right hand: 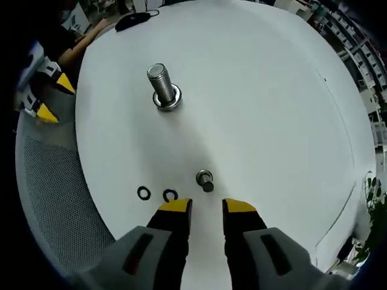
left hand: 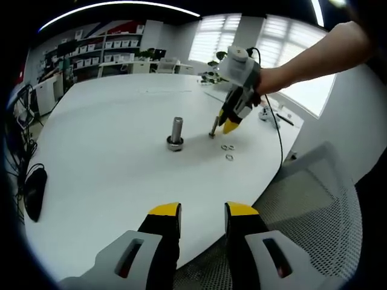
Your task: Place the washer onto the threaded stud by aligning its center hole with the stud, sliding it down to the base, and recovering from edge contact or off-axis alignment until the washer reaches the visible bottom stop.
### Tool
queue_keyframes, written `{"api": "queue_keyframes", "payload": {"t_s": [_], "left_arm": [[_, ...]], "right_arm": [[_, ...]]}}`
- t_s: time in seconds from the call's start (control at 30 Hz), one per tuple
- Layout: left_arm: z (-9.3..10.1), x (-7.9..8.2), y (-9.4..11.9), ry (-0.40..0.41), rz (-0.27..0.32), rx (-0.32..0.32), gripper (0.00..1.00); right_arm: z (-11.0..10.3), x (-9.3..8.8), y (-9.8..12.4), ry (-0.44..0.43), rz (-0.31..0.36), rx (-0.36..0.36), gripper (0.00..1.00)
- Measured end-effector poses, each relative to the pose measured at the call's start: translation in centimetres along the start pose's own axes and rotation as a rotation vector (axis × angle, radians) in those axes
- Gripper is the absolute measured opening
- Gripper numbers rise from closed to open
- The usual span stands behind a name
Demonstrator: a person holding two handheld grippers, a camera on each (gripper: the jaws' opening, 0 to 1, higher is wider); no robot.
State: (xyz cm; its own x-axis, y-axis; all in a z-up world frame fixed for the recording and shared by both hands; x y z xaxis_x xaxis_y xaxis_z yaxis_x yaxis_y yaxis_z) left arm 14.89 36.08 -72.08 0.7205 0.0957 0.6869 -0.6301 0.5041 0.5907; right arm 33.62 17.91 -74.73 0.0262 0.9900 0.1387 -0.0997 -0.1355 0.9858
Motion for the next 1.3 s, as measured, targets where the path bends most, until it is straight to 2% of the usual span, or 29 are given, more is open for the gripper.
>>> {"api": "queue_keyframes", "payload": {"t_s": [0.37, 0.53, 0.8, 1.13, 1.3], "left_arm": [[0.0, -0.2, -0.1, 0.003, -0.010, 0.001, 0.27], [0.1, -0.2, -0.1, 0.000, -0.015, -0.002, 0.27], [0.3, -0.3, -0.1, -0.004, -0.018, -0.005, 0.27], [0.2, -0.3, -0.1, -0.001, -0.016, -0.005, 0.27], [0.2, -0.3, -0.1, -0.001, -0.015, -0.003, 0.27]], "right_arm": [[-1.7, -2.0, 0.2, -0.016, -0.014, 0.008, 0.24], [-2.2, -2.3, 0.2, -0.037, -0.003, 0.006, 0.26], [-4.0, -2.2, -0.9, -0.045, 0.002, 0.036, 0.26], [-4.2, -1.6, -1.3, -0.037, 0.013, 0.024, 0.26], [-4.7, -1.3, -1.8, -0.035, 0.009, 0.041, 0.25]]}}
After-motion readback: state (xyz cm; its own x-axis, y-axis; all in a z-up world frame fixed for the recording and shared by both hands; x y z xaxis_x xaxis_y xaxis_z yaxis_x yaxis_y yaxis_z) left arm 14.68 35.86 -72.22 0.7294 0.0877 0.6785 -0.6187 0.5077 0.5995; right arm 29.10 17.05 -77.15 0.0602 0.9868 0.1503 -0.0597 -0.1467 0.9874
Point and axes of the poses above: the point that each gripper's makers call its tool centre point, and the gripper's own axes: y roughly backward along the fingers, z roughly to its right, x roughly out of its top, the point moved 3 cm from there along y, roughly backward along the fingers, and after that the axes turned 13 degrees about y, right-handed, at the moved point
